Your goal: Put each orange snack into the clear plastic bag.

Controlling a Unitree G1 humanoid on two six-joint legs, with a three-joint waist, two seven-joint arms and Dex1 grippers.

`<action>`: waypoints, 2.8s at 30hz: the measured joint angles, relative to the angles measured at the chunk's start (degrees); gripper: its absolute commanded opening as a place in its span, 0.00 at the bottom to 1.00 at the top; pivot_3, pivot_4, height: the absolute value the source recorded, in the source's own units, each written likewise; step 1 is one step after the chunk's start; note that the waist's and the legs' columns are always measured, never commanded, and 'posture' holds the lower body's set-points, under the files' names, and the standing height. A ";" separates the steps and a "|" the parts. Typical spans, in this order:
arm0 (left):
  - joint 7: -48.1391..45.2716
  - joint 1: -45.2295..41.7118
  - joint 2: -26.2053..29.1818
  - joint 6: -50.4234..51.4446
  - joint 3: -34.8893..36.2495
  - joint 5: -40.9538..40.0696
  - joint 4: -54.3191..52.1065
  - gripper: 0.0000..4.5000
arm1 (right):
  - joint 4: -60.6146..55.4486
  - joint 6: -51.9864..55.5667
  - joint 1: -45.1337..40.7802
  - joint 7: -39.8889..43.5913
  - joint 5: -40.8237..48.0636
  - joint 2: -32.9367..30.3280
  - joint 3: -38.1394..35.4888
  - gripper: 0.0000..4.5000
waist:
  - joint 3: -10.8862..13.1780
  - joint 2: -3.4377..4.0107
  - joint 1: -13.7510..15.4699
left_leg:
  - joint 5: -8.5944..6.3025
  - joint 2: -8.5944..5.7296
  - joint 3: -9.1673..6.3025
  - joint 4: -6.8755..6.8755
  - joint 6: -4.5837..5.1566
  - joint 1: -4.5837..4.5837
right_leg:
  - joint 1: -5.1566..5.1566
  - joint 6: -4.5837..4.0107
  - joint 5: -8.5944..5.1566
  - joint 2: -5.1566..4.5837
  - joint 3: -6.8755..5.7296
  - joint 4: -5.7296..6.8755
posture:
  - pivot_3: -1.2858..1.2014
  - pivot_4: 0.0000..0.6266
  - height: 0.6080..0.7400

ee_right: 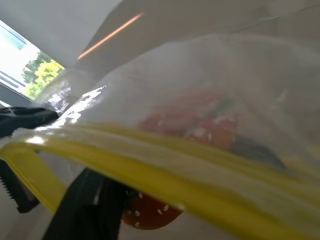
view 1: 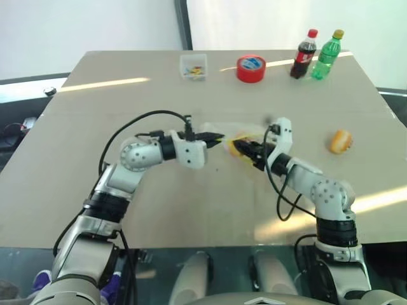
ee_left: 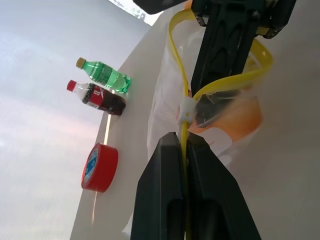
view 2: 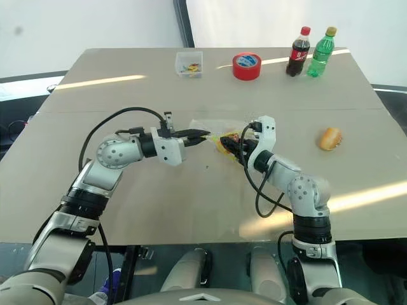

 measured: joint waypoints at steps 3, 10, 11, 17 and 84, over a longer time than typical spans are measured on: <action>2.43 -0.10 -1.42 4.89 0.06 0.95 0.11 0.00 | -4.17 -1.19 1.57 2.11 -2.05 -3.94 1.85 0.86 | 0.00 -0.01 0.22 | 0.00 0.00 -0.08 0.03 0.00 -0.07 | 0.00 0.01 0.00 -0.02 -0.07 -0.02 | 0.52 0.24 1.00; 6.11 -0.23 -5.24 14.80 0.04 0.48 -3.34 0.00 | -16.05 0.58 4.92 6.83 5.21 -11.50 -2.77 0.86 | 0.02 -0.06 0.13 | 0.00 0.05 -0.11 0.03 0.00 -0.10 | 0.03 0.01 0.00 -0.02 -0.11 -0.06 | 0.52 0.24 1.00; 6.24 -0.23 -5.65 15.85 0.04 0.20 -4.10 0.00 | -16.49 0.69 5.54 7.26 5.65 -12.05 -3.11 0.86 | 0.02 -0.07 0.10 | 0.00 0.06 -0.10 0.03 0.00 -0.09 | 0.03 0.01 0.00 -0.02 -0.09 -0.05 | 0.52 0.24 1.00; 6.62 0.79 -8.22 21.33 0.05 -3.77 -7.68 0.00 | -15.97 -0.40 3.38 4.86 1.53 -13.88 -2.12 0.99 | 0.02 -0.07 0.04 | 0.00 0.06 -0.06 0.05 0.00 -0.02 | 0.03 0.01 0.00 0.00 -0.06 0.01 | 0.52 0.24 1.00; 17.80 -0.11 -6.30 19.51 2.32 7.86 -5.99 0.00 | -1.65 0.34 4.58 -6.07 -13.31 -21.53 -19.59 0.99 | 0.03 -0.23 1.43 | 0.03 -0.01 0.13 0.56 0.01 -0.88 | -0.85 0.01 0.01 -0.09 0.09 0.46 | 0.52 0.24 1.00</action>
